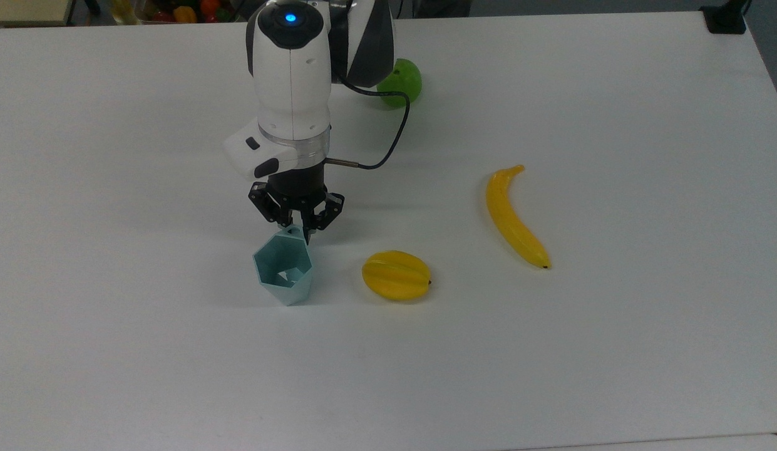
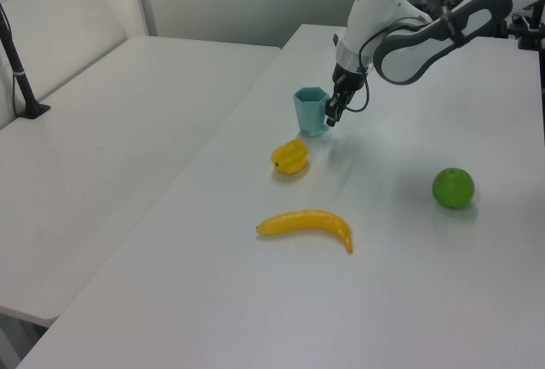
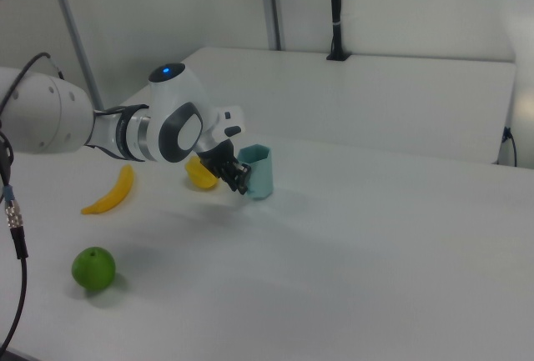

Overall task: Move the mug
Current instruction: 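Lift the teal mug and carry it toward the green apple, then set it down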

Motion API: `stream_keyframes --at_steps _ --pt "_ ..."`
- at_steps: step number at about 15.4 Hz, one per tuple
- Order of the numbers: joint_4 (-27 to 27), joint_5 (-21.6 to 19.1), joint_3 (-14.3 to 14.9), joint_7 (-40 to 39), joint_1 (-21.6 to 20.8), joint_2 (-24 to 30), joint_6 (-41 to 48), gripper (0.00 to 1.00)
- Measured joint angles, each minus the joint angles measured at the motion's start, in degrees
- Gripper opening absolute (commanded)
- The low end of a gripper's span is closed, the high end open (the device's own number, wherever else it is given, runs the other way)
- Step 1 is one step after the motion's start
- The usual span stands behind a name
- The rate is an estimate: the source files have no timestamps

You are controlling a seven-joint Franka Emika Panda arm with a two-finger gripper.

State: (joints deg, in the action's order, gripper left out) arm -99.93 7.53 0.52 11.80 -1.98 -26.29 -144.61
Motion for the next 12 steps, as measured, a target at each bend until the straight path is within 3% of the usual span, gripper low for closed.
stream_keyframes --at_steps 5,9,12 --pt "-6.9 1.0 -0.2 0.0 -0.2 8.7 5.0 0.09" --pt "-17.0 1.0 -0.8 0.0 -0.6 18.4 11.5 0.1" --pt "-23.6 1.0 -2.2 0.0 -0.6 21.9 11.5 0.21"
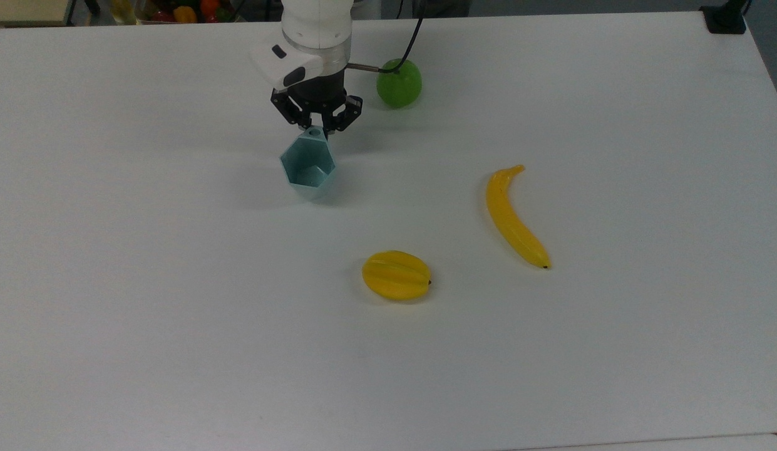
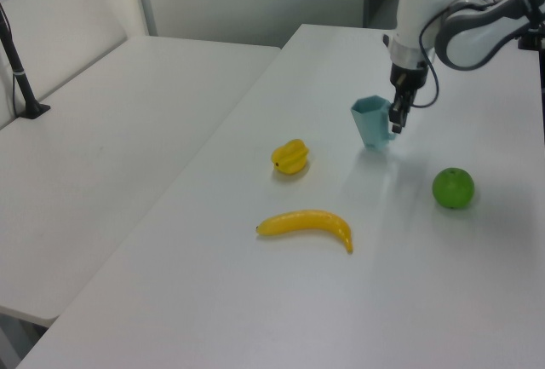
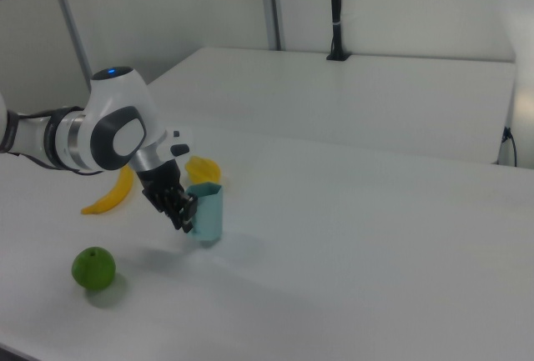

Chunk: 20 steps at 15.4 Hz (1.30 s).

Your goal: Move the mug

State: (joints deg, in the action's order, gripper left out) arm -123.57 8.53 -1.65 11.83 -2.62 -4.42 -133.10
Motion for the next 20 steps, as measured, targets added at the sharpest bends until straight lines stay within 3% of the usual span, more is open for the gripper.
stream_keyframes --at_steps 1,2,3,10,14,17,20 --pt "-0.9 0.0 -0.2 0.0 0.0 0.3 0.0 0.44" --pt "-1.4 0.0 -0.2 0.0 0.0 0.4 0.0 0.94" --pt "-1.4 0.0 -0.2 0.0 0.0 0.5 0.0 1.0" --pt "1.6 0.2 -0.2 0.0 0.0 1.9 12.0 1.0" --pt "12.7 0.2 -0.4 0.0 0.0 3.0 23.1 1.0" --pt "22.9 -2.2 -0.5 0.0 0.0 3.3 31.2 1.0" --pt "28.2 -3.5 -0.5 0.0 0.0 3.4 36.7 1.0"
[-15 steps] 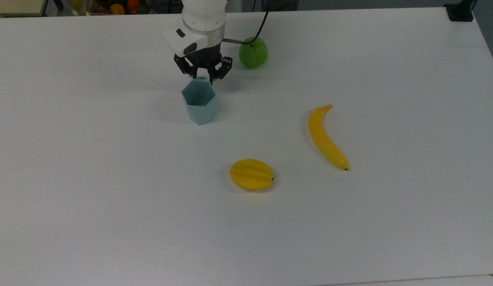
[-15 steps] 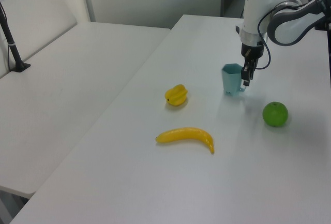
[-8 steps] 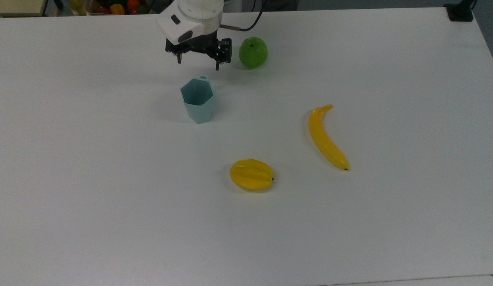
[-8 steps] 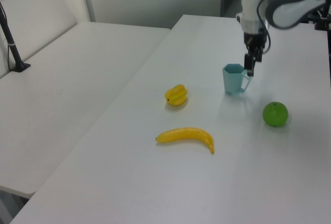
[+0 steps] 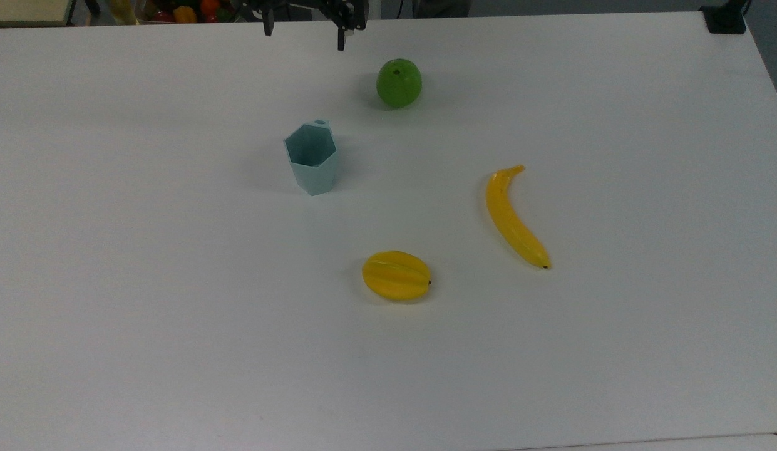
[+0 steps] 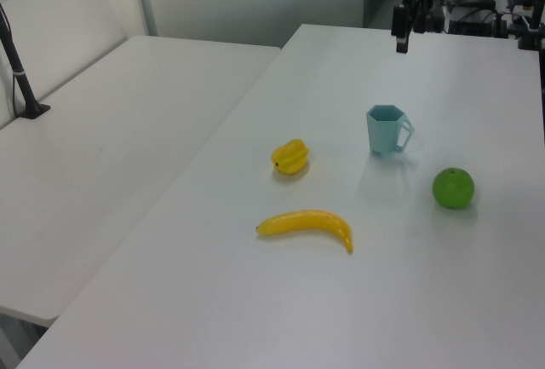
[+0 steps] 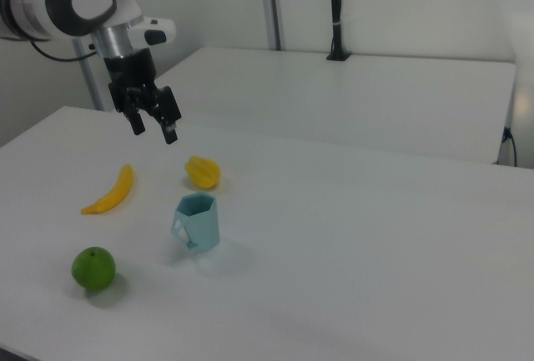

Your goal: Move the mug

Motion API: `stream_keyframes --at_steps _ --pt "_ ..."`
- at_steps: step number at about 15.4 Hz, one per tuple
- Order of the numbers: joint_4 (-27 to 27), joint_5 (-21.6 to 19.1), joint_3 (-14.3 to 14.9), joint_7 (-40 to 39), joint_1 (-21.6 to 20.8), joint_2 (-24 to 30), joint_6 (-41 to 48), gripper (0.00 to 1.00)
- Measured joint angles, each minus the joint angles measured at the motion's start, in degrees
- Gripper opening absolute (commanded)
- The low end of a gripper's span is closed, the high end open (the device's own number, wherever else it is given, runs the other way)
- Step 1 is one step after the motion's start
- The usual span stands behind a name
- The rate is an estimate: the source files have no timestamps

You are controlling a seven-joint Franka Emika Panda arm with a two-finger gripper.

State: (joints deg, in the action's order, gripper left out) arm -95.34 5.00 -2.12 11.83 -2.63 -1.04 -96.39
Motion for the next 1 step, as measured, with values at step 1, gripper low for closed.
stream_keyframes --at_steps 1 --pt "0.7 0.0 0.0 0.0 0.0 0.0 1.2 1.0"
